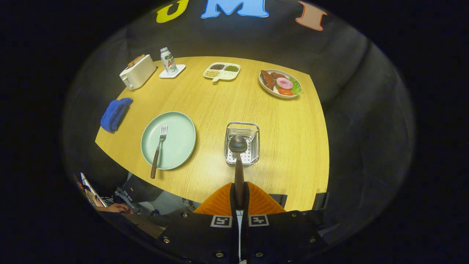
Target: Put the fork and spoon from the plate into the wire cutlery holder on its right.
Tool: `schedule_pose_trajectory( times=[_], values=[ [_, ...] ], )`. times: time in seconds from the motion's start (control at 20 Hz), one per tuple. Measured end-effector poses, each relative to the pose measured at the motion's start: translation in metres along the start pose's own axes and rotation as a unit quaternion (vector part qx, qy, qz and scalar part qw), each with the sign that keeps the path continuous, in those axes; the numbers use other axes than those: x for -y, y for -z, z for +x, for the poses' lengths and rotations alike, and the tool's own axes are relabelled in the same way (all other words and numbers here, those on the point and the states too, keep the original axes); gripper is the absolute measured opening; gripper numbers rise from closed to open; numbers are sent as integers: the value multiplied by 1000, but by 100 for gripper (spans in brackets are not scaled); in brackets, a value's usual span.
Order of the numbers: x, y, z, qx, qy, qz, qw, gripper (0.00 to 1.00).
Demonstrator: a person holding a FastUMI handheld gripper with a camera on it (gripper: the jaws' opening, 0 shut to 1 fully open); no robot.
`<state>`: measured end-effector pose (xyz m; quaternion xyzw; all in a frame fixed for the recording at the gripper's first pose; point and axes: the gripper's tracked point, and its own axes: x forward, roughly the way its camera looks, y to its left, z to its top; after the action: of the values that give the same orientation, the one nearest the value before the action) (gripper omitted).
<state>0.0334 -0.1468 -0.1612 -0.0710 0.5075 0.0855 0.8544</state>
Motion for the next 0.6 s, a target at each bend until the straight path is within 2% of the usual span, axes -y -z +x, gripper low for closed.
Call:
schedule_pose_trajectory(
  times=[0.2,0.3,0.35,0.6],
  values=[
    [11,-1,19,-25,27,-24,999,3],
    [11,-1,25,-37,19,-16,999,3],
    [8,-1,28,-42,12,-9,999,7],
    [17,-16,34,-18,31,-10,999,11]
  ],
)
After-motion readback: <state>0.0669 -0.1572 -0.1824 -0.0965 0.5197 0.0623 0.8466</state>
